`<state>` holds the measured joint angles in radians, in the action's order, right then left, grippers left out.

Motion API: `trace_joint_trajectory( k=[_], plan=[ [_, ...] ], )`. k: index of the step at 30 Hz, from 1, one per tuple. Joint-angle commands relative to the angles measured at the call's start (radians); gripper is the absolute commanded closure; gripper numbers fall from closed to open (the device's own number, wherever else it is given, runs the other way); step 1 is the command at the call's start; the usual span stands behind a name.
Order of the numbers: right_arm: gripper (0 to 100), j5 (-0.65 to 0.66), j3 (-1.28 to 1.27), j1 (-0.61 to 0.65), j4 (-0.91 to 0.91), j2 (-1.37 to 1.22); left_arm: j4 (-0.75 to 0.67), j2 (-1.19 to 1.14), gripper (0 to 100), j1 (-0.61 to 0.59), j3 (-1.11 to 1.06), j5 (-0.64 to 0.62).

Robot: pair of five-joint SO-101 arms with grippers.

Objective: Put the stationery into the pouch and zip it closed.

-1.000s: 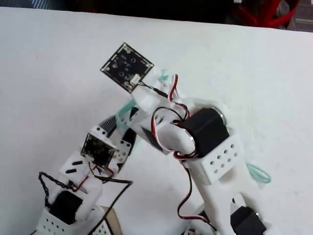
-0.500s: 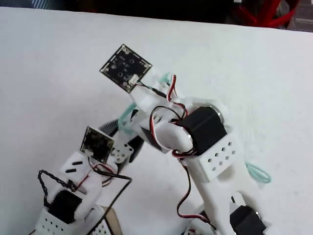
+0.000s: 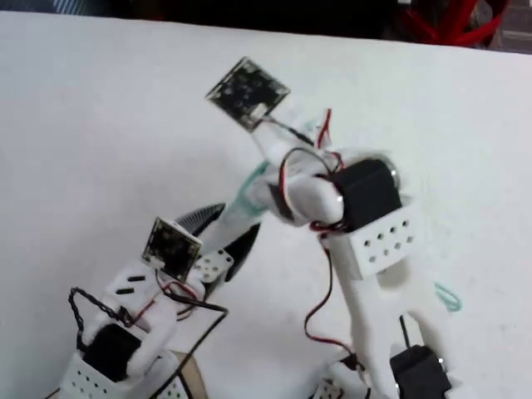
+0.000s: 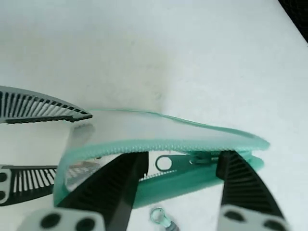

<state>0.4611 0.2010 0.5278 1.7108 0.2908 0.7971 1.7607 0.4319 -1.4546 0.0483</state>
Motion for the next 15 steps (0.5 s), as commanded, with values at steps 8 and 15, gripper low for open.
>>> trace_joint_trajectory(
  k=[8, 15],
  plan=[
    [93.6, 0.140, 0.015, -0.019, -0.007, 0.005, -0.075, 0.007, 82, 0.053, -0.012, 0.012],
    [98.0, 0.138, 0.077, -0.019, -0.007, 0.001, -0.081, 0.007, 88, 0.053, -0.011, 0.012]
  ],
)
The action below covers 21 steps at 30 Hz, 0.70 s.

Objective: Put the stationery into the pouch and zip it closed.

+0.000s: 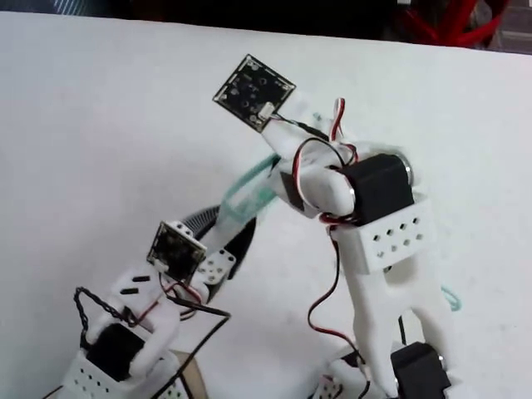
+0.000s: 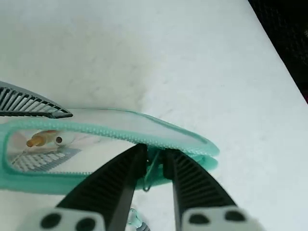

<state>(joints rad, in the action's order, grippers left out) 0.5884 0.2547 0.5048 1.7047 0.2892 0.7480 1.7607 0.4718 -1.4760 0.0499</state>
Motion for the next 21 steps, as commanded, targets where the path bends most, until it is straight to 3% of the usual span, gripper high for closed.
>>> trace_joint_trajectory(
  k=[1, 12, 17, 21],
  plan=[
    [97.9, 0.011, 0.031, 0.004, -0.001, 0.002, -0.032, 0.007, 88, 0.013, 0.011, 0.011],
    [98.0, -0.118, 0.069, 0.021, 0.015, 0.012, -0.032, 0.007, 88, 0.013, 0.011, 0.011],
    [98.0, -0.215, 0.061, 0.136, 0.016, 0.012, -0.034, 0.007, 97, 0.013, 0.012, 0.038],
    [98.0, -0.284, 0.064, 0.262, 0.016, 0.012, -0.034, 0.007, 98, 0.015, 0.012, 0.092]
  ],
)
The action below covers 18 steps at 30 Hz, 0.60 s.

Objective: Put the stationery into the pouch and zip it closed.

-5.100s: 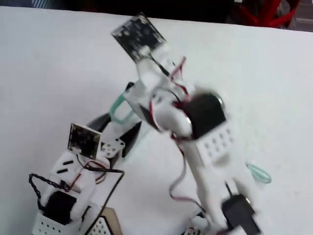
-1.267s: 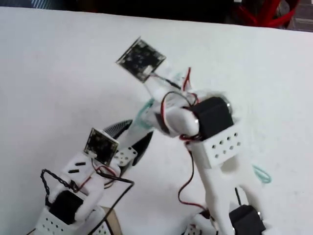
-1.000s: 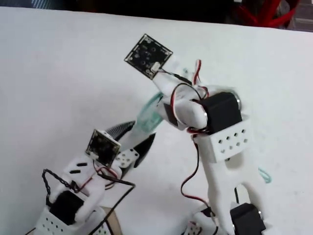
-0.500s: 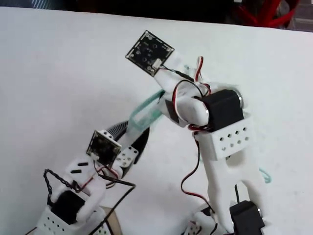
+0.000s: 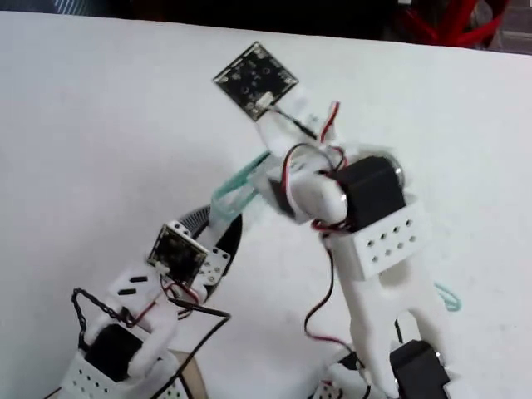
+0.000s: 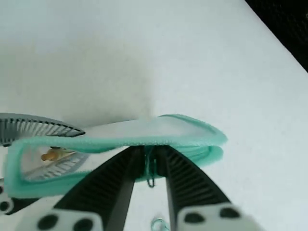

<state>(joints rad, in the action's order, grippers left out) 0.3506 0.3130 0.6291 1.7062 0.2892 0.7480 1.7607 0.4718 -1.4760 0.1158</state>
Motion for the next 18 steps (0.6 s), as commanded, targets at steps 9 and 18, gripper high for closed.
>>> trace_joint_trajectory(
  k=[9, 18],
  plan=[
    [98.0, -0.110, 0.037, 0.194, 0.015, 0.012, -0.034, 0.007, 98, 0.015, 0.014, 0.029],
    [98.0, -0.195, 0.032, 0.306, 0.019, 0.012, -0.048, 0.007, 98, 0.015, 0.009, 0.035]
  ],
)
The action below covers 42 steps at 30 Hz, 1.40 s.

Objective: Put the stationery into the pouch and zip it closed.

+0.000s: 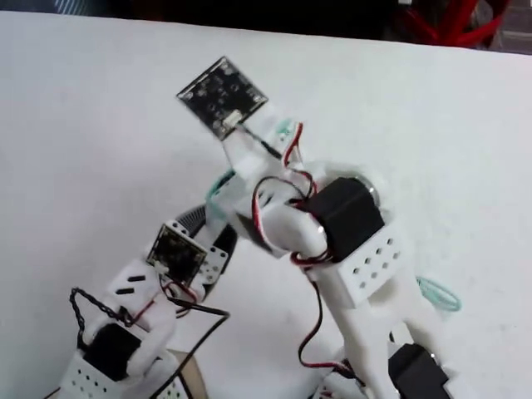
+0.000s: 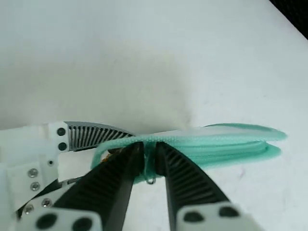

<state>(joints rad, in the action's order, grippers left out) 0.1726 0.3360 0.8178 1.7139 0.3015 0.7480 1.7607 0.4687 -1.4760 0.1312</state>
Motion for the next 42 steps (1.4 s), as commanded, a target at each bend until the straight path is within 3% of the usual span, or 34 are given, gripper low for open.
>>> trace_joint_trajectory(
  k=[1, 16, 22, 26, 31, 34, 42],
  plan=[
    [98.0, -0.018, 0.009, 0.136, 0.012, -0.001, -0.052, 0.007, 98, 0.015, 0.008, 0.020],
    [98.0, -0.061, 0.017, 0.214, 0.012, 0.064, -0.054, 0.005, 98, 0.008, 0.006, 0.020],
    [94.6, -0.055, 0.129, -0.010, 0.007, 0.186, -0.054, 0.005, 98, 0.008, 0.006, 0.020],
    [89.4, -0.054, 0.155, -0.093, 0.007, 0.191, -0.054, 0.005, 98, 0.008, 0.006, 0.018],
    [96.6, -0.043, 0.115, -0.134, 0.005, 0.173, -0.049, 0.005, 98, 0.008, 0.006, 0.018],
    [98.1, 0.041, 0.086, -0.191, 0.005, 0.165, -0.048, 0.005, 98, 0.008, 0.006, 0.018],
    [98.1, 0.100, 0.054, -0.568, 0.004, 0.085, -0.091, 0.005, 98, -0.074, 0.012, 0.012]
  ],
)
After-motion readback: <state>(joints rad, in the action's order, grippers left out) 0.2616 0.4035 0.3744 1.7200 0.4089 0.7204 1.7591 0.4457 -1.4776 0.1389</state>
